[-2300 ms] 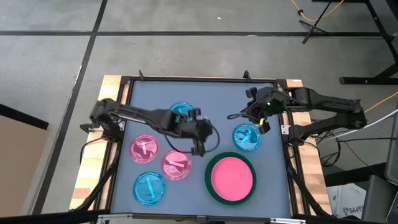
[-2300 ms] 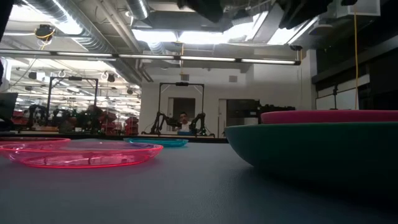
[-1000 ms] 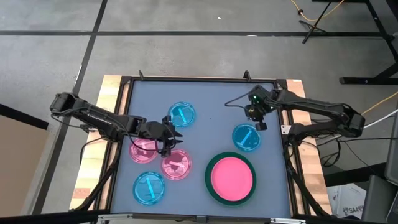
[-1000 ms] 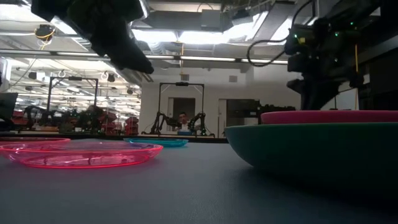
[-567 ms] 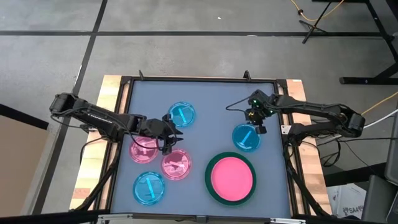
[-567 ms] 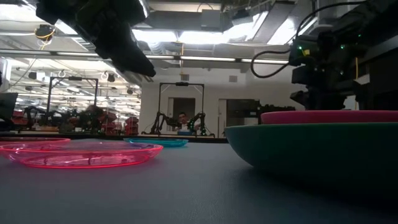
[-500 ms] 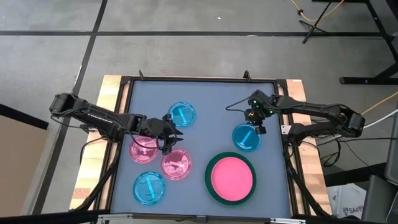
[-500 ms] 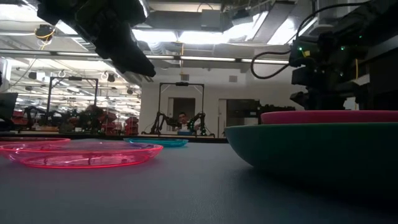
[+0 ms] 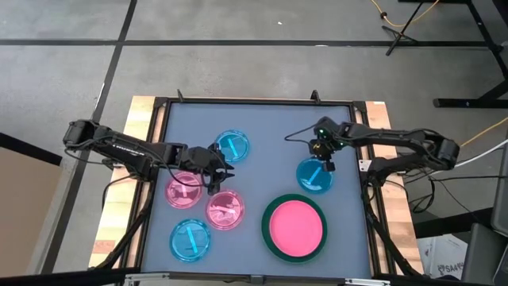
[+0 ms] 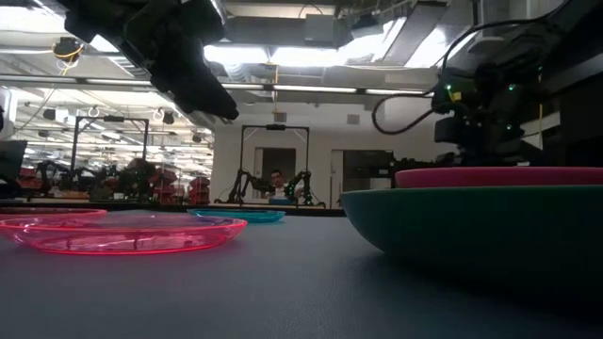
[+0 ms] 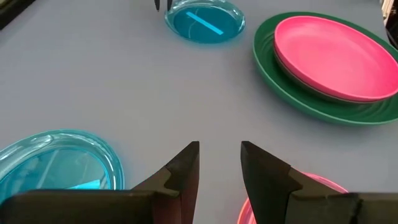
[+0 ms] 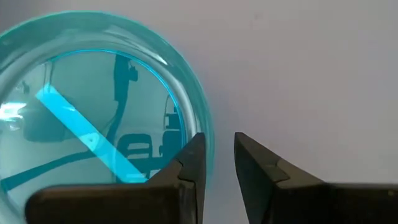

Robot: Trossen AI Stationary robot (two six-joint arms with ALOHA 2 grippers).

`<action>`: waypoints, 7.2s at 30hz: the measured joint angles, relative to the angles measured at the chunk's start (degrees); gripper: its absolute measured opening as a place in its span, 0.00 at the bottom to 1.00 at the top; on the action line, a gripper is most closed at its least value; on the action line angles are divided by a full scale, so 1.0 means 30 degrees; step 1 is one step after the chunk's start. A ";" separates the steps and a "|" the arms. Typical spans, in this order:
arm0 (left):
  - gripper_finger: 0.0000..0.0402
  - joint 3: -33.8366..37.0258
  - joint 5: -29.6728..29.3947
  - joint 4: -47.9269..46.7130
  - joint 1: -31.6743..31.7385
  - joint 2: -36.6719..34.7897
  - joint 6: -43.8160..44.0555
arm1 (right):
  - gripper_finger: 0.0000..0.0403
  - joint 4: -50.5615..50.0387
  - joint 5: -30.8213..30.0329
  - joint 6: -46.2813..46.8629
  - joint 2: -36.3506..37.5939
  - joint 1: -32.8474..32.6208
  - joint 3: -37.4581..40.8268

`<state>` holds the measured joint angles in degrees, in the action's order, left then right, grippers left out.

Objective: Stack plastic plates
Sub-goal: Stack the top right blue plate on top of the pink plate

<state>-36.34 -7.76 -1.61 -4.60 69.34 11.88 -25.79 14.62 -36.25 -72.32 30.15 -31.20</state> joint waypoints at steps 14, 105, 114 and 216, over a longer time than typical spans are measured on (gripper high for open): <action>0.28 0.0000 0.0001 0.0000 -0.0007 0.0000 0.0022 | 0.18 0.0367 0.0252 -0.0007 -0.2049 0.0000 -0.0022; 0.28 -0.0015 -0.0083 -0.0007 -0.0015 0.0006 0.0000 | 0.00 -0.1122 0.1155 0.0423 -0.2227 -0.0052 -0.5750; 0.28 -0.0015 -0.0090 -0.0003 -0.0015 0.0007 0.0000 | 0.00 -0.1784 0.1155 0.0423 -0.2213 -0.0044 -0.7450; 0.28 -0.0015 -0.0090 -0.0004 -0.0022 0.0007 0.0007 | 0.00 -0.3458 0.3455 0.8588 -0.2213 -1.2976 -1.0047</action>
<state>-36.38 -8.03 -1.62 -4.67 69.36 11.90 -36.16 24.99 -10.49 -78.96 -8.78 -61.34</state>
